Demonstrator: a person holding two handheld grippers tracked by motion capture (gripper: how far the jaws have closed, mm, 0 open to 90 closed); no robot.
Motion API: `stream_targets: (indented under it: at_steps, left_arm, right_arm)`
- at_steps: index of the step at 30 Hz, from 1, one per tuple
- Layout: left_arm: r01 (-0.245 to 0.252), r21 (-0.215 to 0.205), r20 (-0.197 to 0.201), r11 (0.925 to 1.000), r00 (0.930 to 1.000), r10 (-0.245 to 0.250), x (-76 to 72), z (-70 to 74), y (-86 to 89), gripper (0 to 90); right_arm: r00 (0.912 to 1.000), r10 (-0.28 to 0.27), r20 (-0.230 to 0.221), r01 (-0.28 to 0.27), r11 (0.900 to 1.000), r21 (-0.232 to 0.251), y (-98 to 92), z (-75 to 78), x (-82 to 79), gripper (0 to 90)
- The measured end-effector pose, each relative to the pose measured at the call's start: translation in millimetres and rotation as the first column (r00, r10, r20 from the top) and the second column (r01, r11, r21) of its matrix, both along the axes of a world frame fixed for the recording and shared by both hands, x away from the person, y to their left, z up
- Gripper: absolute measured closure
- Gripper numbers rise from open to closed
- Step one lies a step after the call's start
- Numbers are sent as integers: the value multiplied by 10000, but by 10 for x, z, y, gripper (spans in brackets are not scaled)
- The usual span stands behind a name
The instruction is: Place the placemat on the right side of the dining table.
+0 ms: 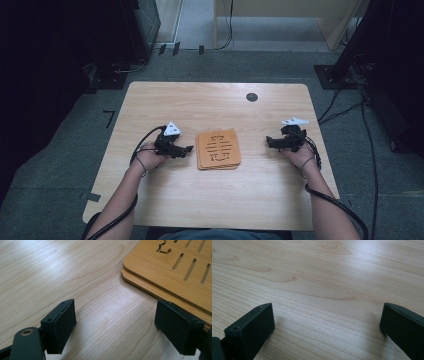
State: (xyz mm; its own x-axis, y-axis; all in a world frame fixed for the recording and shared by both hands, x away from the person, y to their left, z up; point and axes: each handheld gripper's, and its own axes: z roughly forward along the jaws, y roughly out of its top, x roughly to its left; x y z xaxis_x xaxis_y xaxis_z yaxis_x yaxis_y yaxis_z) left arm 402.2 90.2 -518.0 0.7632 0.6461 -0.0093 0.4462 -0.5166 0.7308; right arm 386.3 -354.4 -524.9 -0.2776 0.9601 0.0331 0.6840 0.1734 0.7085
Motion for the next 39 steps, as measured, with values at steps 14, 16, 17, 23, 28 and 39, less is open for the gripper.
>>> stream_targets:
  at_steps: [14,16,17,23,28,39]
  left_arm:
    - [-541,7,-60,9985,9985,541,92,7,-59,165]
    - [-544,46,-119,9985,9984,544,99,14,-59,165]
    - [-549,64,-148,9985,9984,550,101,17,-56,165]
    - [-791,137,-368,9968,9962,795,119,41,-37,165]
    - [-713,281,-397,9971,9966,724,116,49,-44,165]
    - [-522,555,-632,9971,9965,556,101,121,-60,168]
  right_arm:
    - [9998,-163,-79,162,9999,-42,38,7,68,0]
    - [9997,-160,-175,158,9998,-77,45,16,80,0]
    - [9992,-180,-368,175,9998,-127,54,31,89,0]
    - [9966,-129,-815,110,9997,-235,72,67,115,0]
    - [9944,-89,-1057,65,9997,-232,63,90,127,0]
    - [9863,-33,-1647,43,10000,54,41,176,149,95]
